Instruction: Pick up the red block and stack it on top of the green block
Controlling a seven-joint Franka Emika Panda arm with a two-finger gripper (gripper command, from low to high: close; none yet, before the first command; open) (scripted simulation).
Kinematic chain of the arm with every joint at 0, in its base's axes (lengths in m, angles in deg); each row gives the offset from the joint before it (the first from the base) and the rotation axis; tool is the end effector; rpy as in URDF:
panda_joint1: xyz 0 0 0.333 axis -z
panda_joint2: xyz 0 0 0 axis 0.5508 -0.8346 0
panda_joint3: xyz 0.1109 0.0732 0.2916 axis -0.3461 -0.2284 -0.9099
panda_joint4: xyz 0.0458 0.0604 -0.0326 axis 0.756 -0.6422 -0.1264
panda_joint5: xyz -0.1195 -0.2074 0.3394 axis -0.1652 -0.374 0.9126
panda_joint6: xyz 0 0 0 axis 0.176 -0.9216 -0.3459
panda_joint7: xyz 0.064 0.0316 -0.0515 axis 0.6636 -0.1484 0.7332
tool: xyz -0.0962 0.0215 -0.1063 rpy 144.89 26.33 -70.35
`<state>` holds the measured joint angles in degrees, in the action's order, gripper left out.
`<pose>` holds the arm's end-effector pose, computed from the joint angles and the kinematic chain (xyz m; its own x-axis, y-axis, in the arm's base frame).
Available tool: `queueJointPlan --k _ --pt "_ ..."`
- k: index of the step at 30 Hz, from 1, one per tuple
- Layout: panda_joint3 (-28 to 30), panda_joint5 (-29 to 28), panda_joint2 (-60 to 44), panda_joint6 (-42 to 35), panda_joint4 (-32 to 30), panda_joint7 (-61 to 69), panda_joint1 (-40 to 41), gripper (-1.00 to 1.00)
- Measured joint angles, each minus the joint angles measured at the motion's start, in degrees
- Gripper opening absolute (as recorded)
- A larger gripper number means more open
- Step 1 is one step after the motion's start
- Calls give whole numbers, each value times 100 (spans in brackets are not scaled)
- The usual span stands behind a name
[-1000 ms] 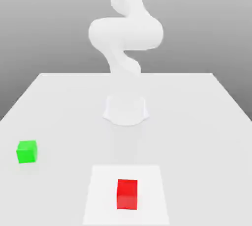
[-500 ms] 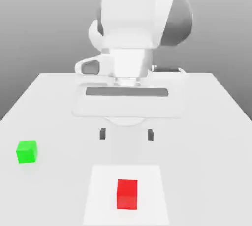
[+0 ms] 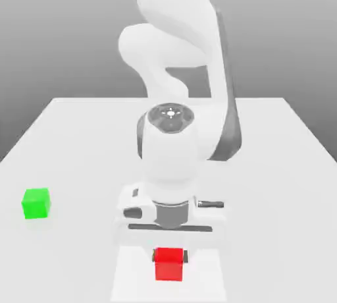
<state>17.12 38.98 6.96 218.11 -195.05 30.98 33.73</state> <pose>0.4415 0.0038 0.0936 0.6713 -0.7411 0.0003 -0.7411 -0.6713 -0.0001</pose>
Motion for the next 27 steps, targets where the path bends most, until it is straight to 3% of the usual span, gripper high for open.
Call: queueJointPlan --k 2,8,20,26,27 --pt "-2 -6 -25 22 3 -4 4 -100" --pt "33 36 1033 -866 -168 87 92 -100" --pt "1751 -229 2123 -1369 -739 1885 3217 -100" --pt "1655 546 1250 -526 -751 2650 3393 -100" --pt "1551 719 1047 -342 -742 2776 3463 100"
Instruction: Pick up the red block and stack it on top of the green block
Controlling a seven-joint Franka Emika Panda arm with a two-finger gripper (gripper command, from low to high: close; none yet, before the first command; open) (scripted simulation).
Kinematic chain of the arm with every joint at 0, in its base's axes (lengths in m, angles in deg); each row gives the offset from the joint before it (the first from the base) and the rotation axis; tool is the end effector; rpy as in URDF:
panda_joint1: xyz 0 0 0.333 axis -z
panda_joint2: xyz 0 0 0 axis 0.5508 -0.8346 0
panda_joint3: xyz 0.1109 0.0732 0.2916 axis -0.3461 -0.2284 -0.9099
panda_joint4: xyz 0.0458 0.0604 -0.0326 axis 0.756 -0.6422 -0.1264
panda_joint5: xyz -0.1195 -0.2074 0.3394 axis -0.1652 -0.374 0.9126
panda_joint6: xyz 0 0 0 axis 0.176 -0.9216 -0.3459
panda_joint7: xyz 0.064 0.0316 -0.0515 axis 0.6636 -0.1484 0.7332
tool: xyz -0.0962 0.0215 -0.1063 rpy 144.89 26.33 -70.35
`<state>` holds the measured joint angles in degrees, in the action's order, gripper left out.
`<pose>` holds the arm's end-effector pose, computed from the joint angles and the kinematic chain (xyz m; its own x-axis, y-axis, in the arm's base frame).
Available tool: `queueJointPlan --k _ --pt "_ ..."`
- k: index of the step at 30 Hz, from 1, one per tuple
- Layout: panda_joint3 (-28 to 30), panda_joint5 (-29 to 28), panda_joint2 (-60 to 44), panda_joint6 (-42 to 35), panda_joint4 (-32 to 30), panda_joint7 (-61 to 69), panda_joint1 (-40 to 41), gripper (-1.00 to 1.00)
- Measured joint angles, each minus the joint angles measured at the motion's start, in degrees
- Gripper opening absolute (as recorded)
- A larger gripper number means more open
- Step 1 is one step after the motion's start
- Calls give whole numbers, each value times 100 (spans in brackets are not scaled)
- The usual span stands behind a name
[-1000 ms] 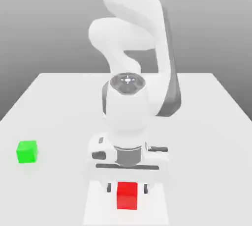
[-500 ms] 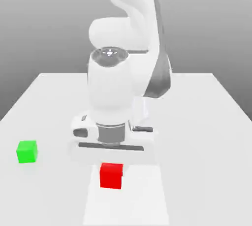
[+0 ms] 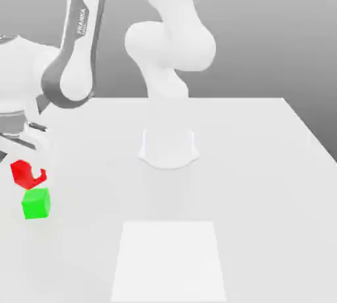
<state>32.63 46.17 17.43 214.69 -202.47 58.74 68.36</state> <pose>0.2549 -0.3174 0.1320 0.2258 -0.9742 -0.0010 -0.9742 -0.2258 -0.0012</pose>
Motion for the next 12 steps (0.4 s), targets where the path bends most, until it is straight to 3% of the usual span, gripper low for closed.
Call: queueJointPlan --k 7,12 --pt "-26 40 -49 49 2 31 21 100" --pt "91 -680 829 -747 -40 -485 79 100"
